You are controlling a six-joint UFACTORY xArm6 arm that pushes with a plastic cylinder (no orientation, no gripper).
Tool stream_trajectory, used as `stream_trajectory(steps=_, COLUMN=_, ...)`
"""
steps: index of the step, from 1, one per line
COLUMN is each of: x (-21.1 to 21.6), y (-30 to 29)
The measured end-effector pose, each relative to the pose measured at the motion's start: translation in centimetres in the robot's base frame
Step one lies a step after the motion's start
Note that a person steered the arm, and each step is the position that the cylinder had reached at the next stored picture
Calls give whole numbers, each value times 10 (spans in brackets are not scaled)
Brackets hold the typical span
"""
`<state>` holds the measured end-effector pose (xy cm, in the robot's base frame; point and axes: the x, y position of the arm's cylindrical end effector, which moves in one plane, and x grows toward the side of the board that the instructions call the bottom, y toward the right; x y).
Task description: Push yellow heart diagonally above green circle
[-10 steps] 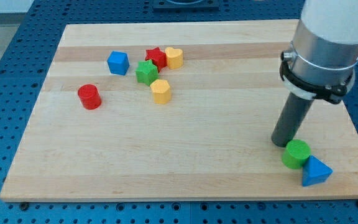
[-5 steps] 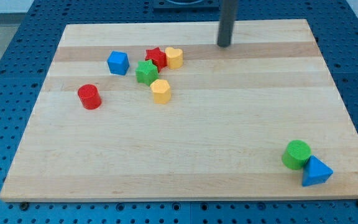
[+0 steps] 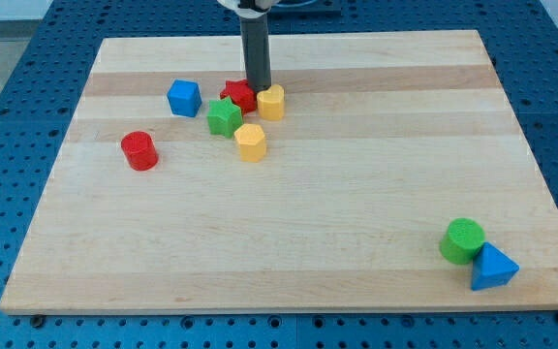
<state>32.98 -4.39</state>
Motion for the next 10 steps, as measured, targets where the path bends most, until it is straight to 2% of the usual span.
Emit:
stream_trajectory(steps=1, x=30, y=0)
stream_trajectory(steps=5, x=78, y=88)
stream_trajectory(steps=8, x=159, y=113)
stream_trajectory(steps=10, x=184, y=175)
